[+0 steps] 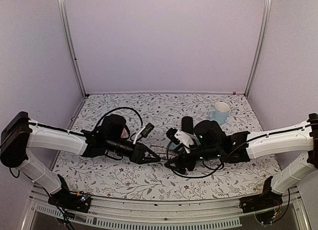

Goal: Organize the sunglasses
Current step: Fold the left temple of the sunglasses on the sunglasses.

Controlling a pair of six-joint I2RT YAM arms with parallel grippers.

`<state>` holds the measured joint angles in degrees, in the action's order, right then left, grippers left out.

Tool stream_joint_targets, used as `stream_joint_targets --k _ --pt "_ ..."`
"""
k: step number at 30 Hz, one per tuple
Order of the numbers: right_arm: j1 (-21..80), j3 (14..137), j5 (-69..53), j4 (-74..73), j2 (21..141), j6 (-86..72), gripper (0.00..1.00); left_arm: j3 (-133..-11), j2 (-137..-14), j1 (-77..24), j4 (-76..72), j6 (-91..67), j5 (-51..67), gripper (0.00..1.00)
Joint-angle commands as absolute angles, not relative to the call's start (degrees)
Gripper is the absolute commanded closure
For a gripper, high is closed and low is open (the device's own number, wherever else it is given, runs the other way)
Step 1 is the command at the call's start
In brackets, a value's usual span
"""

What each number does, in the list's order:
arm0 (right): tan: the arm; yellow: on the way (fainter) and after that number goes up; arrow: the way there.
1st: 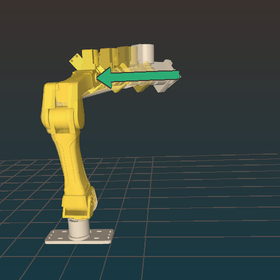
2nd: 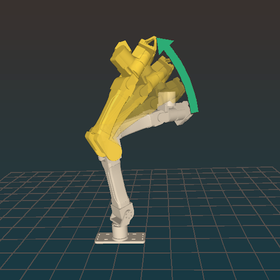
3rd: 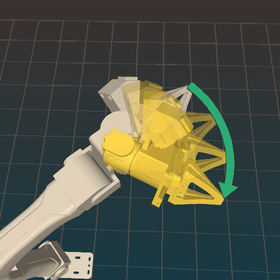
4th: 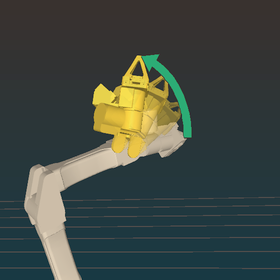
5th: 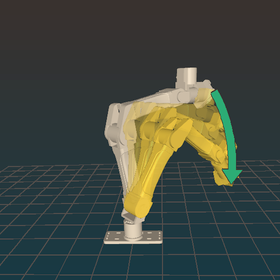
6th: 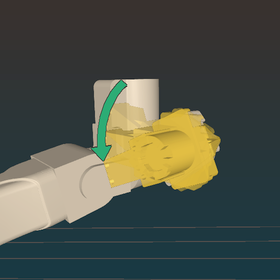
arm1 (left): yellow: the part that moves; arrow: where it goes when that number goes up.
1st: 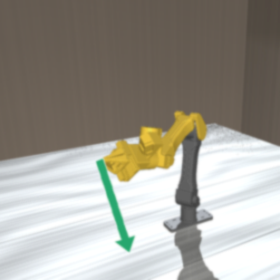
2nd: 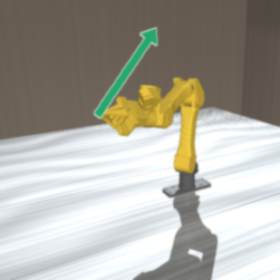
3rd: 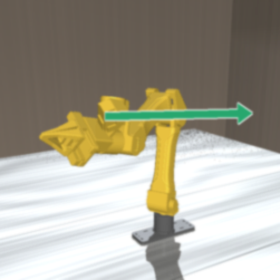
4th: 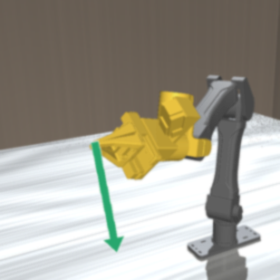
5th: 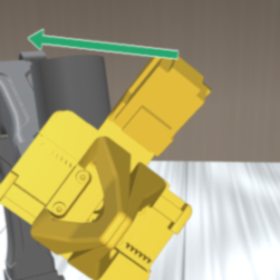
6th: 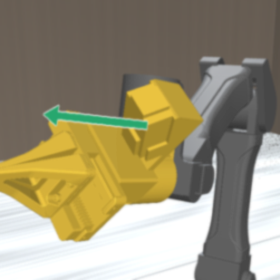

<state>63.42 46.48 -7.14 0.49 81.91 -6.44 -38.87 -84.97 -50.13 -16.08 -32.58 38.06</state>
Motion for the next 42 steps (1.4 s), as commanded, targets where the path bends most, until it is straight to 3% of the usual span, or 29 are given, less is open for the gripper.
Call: stream_joint_targets --k 1,10,14,18,22,25,42 --pt "64.92 49.72 -6.91 -1.99 84.23 -2.96 0.20 -40.55 -84.86 -49.31 -16.43 -32.34 40.63 0.85" --pt "68.31 53.60 0.88 -6.71 88.91 -0.88 0.45 -41.22 -86.99 -48.80 -16.69 -33.99 42.63 0.85" --pt "68.52 54.02 3.11 -7.26 89.83 -0.84 0.50 -41.13 -88.15 -48.52 -17.01 -34.77 44.18 0.85" --pt "68.47 54.50 3.96 -7.80 89.66 -0.77 0.52 -41.23 -89.28 -48.30 -16.93 -35.32 45.27 0.85" --pt "69.09 55.21 5.37 -9.21 89.70 -0.62 0.42 -41.63 -90.60 -48.19 -16.71 -35.64 46.19 0.85" --pt "69.71 55.99 6.24 -10.45 90.03 1.63 0.41 -42.15 -91.50 -48.12 -16.48 -35.69 46.94 0.85" --pt "71.04 57.67 9.50 -13.40 92.20 2.90 0.56 -43.13 -93.39 -48.01 -16.06 -36.01 48.77 0.85"
